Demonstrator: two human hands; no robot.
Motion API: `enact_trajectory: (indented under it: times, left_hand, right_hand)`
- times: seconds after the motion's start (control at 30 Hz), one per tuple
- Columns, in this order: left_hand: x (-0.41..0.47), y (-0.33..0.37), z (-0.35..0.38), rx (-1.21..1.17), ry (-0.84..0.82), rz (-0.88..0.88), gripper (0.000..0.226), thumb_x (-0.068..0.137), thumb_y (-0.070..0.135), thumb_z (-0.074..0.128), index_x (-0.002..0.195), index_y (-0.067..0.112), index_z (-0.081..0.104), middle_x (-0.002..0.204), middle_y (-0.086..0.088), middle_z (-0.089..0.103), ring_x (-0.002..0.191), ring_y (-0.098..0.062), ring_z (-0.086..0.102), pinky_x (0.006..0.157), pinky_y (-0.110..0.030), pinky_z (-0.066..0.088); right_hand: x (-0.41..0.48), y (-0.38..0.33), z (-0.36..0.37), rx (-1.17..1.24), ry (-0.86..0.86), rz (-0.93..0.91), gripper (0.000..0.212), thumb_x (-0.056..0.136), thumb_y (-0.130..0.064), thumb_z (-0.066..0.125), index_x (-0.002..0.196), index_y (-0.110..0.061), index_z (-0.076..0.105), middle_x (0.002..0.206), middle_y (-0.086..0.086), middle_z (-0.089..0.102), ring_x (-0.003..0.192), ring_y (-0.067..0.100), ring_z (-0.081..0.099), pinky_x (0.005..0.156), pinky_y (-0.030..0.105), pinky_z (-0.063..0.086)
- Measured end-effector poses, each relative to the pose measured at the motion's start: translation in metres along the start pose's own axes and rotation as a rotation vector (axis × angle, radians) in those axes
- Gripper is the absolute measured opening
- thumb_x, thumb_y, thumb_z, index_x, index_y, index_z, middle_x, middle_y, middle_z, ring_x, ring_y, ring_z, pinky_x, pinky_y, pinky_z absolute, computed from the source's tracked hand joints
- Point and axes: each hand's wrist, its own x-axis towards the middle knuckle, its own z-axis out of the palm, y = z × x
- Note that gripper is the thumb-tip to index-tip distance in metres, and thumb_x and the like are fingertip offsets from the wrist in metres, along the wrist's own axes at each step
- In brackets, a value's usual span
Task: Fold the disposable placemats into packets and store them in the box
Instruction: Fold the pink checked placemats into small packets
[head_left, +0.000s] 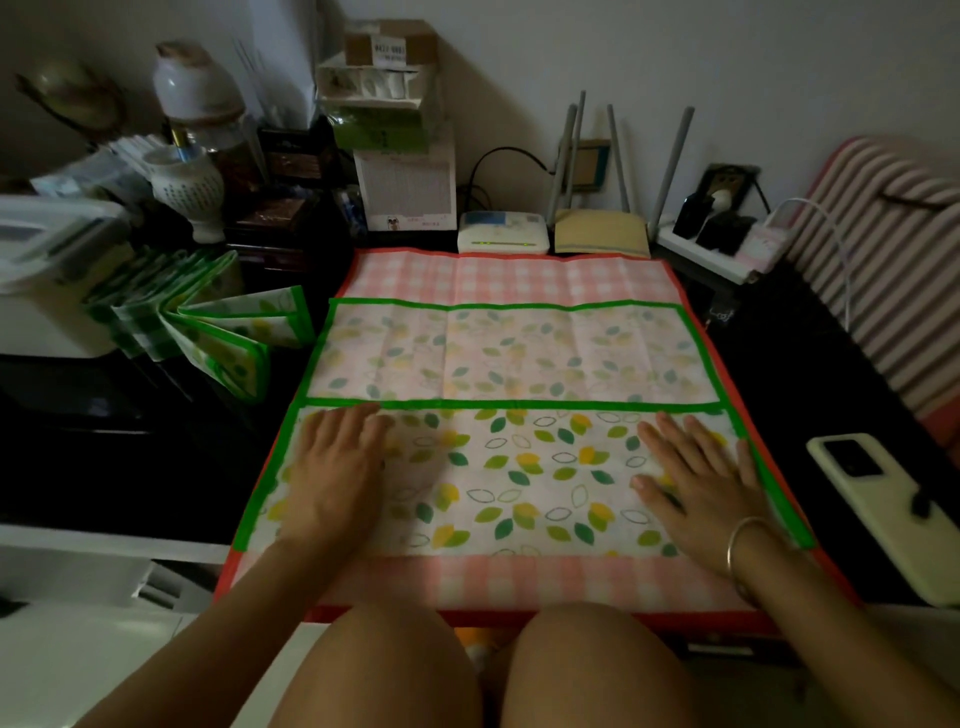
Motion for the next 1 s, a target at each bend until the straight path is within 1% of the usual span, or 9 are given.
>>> enact_trajectory:
  times: [0.1,0.17,0.27,0.33,0.43,0.57,0.67,0.83,1.0]
  left_hand:
    - [0.016,0.035,-0.018,-0.040,-0.279,0.182,0.044,0.090,0.024,0.047,0.134,0.026,0.052,0.137,-0.002,0.051,0.123,-0.026,0.049,0.101,-0.036,0.035]
    - [0.029,0.050,-0.026,-0.029,-0.462,0.182,0.053,0.095,0.048,0.050,0.144,0.033,0.037,0.141,0.001,0.043,0.126,-0.022,0.043,0.097,-0.036,0.045]
    - [0.056,0.059,-0.037,0.100,-0.610,0.212,0.097,0.071,0.083,0.052,0.152,0.039,0.020,0.134,-0.005,0.046,0.118,-0.026,0.051,0.093,-0.038,0.048]
    - [0.065,0.065,-0.038,0.179,-0.687,0.228,0.116,0.059,0.088,0.057,0.154,0.039,0.012,0.132,-0.008,0.045,0.114,-0.027,0.052,0.091,-0.037,0.047]
    - [0.062,0.075,-0.031,0.277,-0.699,0.237,0.123,0.059,0.085,0.062,0.155,0.035,0.004,0.138,-0.011,0.036,0.119,-0.029,0.044,0.096,-0.038,0.044]
    - [0.060,0.075,-0.027,0.234,-0.704,0.199,0.124,0.059,0.083,0.064,0.155,0.035,0.002,0.143,-0.010,0.028,0.125,-0.031,0.037,0.100,-0.040,0.043]
    - [0.061,0.075,-0.026,0.238,-0.693,0.204,0.124,0.059,0.083,0.065,0.154,0.035,0.002,0.144,-0.010,0.026,0.126,-0.032,0.036,0.099,-0.040,0.043]
    - [0.060,0.075,-0.026,0.235,-0.689,0.214,0.124,0.059,0.082,0.065,0.154,0.034,0.001,0.144,-0.010,0.025,0.126,-0.032,0.035,0.098,-0.039,0.042]
    - [0.061,0.074,-0.025,0.219,-0.688,0.226,0.123,0.061,0.081,0.065,0.155,0.032,0.001,0.145,-0.011,0.024,0.127,-0.031,0.034,0.102,-0.040,0.041]
  right_hand:
    - [0.003,0.001,-0.004,0.064,-0.030,-0.015,0.093,0.057,-0.086,-0.024,0.143,-0.050,-0.019,0.152,-0.024,-0.025,0.141,0.005,-0.025,0.116,0.050,-0.010]
    - [0.007,0.002,-0.021,0.124,-0.101,-0.014,0.102,0.054,-0.091,-0.020,0.146,-0.052,-0.001,0.155,-0.026,-0.011,0.145,0.007,-0.012,0.117,0.047,-0.006]
    - [0.028,-0.007,-0.054,0.078,-0.142,0.010,0.093,0.066,-0.086,-0.009,0.133,-0.048,0.043,0.147,-0.010,0.034,0.135,0.019,0.031,0.114,0.043,0.019]
    - [0.052,-0.022,-0.070,-0.030,-0.054,-0.006,0.070,0.085,-0.076,0.012,0.122,-0.037,0.057,0.133,-0.001,0.049,0.121,0.023,0.044,0.107,0.042,0.029]
    - [0.095,-0.055,-0.076,-0.003,0.071,-0.149,0.055,0.097,-0.047,0.035,0.145,-0.020,0.035,0.152,0.005,0.031,0.137,0.024,0.031,0.115,0.038,0.022]
    - [0.157,-0.099,-0.082,0.035,0.048,-0.279,0.055,0.103,-0.029,0.029,0.153,-0.013,0.013,0.161,0.004,0.004,0.147,0.020,0.009,0.119,0.032,0.010]
    - [0.197,-0.115,-0.087,-0.007,-0.006,-0.227,0.062,0.101,-0.028,0.033,0.153,-0.012,0.003,0.161,0.007,-0.004,0.148,0.023,0.004,0.120,0.036,0.008]
    - [0.222,-0.122,-0.101,-0.092,-0.076,-0.185,0.074,0.091,-0.043,0.050,0.151,-0.015,0.018,0.154,0.011,0.027,0.137,0.030,0.031,0.113,0.045,0.025]
    - [0.220,-0.123,-0.116,-0.137,0.080,-0.157,0.049,0.090,-0.040,0.054,0.132,-0.016,0.051,0.130,0.011,0.053,0.119,0.030,0.047,0.098,0.039,0.038]
